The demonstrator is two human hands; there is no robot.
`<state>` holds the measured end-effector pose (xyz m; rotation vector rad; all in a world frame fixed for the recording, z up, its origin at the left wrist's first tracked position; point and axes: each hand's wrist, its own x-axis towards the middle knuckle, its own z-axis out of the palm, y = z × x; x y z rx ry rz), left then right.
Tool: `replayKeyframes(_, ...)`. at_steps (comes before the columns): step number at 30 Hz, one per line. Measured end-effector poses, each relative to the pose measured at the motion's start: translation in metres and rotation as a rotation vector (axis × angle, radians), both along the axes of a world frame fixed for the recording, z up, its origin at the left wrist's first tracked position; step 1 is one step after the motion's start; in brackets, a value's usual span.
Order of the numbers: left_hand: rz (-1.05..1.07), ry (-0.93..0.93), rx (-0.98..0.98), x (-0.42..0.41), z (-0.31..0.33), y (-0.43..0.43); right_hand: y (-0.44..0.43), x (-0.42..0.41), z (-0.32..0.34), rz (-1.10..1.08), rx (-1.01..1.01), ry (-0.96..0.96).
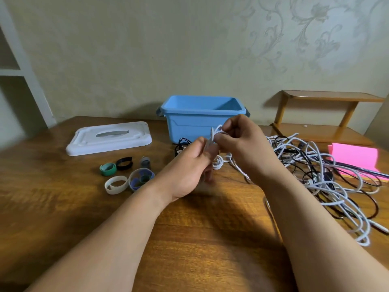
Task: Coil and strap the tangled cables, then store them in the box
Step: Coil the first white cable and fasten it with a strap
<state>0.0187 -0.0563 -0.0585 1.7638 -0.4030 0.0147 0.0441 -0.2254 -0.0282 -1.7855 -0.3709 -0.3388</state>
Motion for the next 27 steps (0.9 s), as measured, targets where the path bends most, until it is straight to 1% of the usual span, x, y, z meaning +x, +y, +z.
replayKeyframes(2, 0.011, 0.016, -0.111, 0.002, 0.0, -0.001, -0.001, 0.002, 0.0, -0.013, 0.004, 0.008)
replayKeyframes(4, 0.081, -0.003, -0.25, 0.006, 0.002, 0.004, -0.002, 0.002, -0.001, -0.015, -0.055, 0.039)
replayKeyframes(7, 0.212, -0.024, -0.456, 0.013, 0.007, 0.013, -0.001, 0.001, -0.005, -0.008, -0.313, 0.025)
replayKeyframes(8, 0.243, -0.019, -0.496, 0.015, 0.007, 0.015, 0.001, 0.0, -0.006, -0.008, -0.361, 0.014)
replayKeyframes(9, 0.259, -0.007, -0.505, 0.016, 0.006, 0.014, 0.003, -0.001, -0.006, 0.006, -0.349, 0.017)
replayKeyframes(11, 0.259, 0.027, -0.42, 0.013, 0.004, 0.007, 0.009, -0.004, -0.006, 0.023, -0.248, 0.038)
replayKeyframes(13, 0.23, 0.066, -0.295, 0.009, 0.001, -0.003, 0.015, -0.007, -0.006, -0.019, -0.189, 0.011)
replayKeyframes(16, 0.154, 0.074, -0.223, 0.007, -0.004, -0.013, 0.021, -0.007, -0.011, -0.092, -0.168, -0.018)
replayKeyframes(18, 0.136, 0.074, -0.232, 0.008, -0.005, -0.014, 0.023, -0.007, -0.013, -0.113, -0.223, -0.033)
replayKeyframes(20, 0.137, 0.085, -0.303, 0.008, -0.003, -0.014, 0.025, -0.008, -0.013, -0.111, -0.239, -0.025)
replayKeyframes(22, 0.165, 0.09, -0.346, 0.008, -0.002, -0.013, 0.025, -0.009, -0.012, -0.132, -0.237, -0.008)
replayKeyframes(27, 0.236, 0.061, -0.37, 0.012, -0.008, -0.015, 0.026, -0.01, -0.013, -0.184, -0.343, -0.07)
